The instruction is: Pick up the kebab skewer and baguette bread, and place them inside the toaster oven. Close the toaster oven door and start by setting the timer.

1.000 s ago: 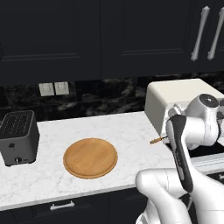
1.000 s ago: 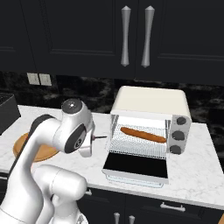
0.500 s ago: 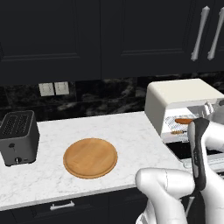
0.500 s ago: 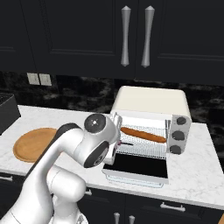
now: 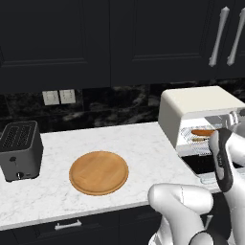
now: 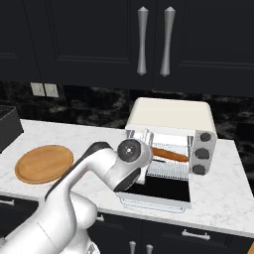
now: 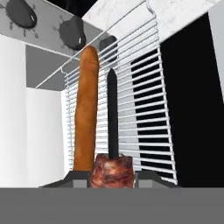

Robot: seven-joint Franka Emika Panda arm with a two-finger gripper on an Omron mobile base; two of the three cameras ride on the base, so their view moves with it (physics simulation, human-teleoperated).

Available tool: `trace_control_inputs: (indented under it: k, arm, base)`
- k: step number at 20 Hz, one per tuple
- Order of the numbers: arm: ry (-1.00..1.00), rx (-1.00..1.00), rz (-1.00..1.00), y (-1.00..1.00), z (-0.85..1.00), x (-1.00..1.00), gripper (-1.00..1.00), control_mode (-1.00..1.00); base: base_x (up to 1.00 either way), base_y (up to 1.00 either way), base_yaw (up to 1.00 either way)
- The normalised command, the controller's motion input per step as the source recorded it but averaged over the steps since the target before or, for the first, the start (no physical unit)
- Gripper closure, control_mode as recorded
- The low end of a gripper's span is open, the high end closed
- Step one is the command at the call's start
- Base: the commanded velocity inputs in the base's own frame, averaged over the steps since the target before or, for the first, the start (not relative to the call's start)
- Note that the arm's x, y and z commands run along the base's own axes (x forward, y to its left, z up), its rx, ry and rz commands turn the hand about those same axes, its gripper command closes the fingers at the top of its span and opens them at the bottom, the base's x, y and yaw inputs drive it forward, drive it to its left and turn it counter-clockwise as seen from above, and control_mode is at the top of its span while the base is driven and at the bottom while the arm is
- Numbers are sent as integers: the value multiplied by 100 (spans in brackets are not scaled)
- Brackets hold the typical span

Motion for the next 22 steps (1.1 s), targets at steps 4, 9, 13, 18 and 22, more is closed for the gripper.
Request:
trace_control_inputs:
  k: [4,9,13,18,22]
  arm:
    - [0,0,2,-57,0,39,100,-100]
    - [0,0,-14,-40,-2,23,100,-100]
    - [0,0,-10,-1,-18,39,100,-100]
    - [0,0,6,0,-39,28,100,-100]
    - [-9,0,6,0,-6,14,100,-100]
  base:
    - [0,0,0]
    - [0,0,0]
    - [0,0,0]
    - [0,0,0]
    - [0,0,0]
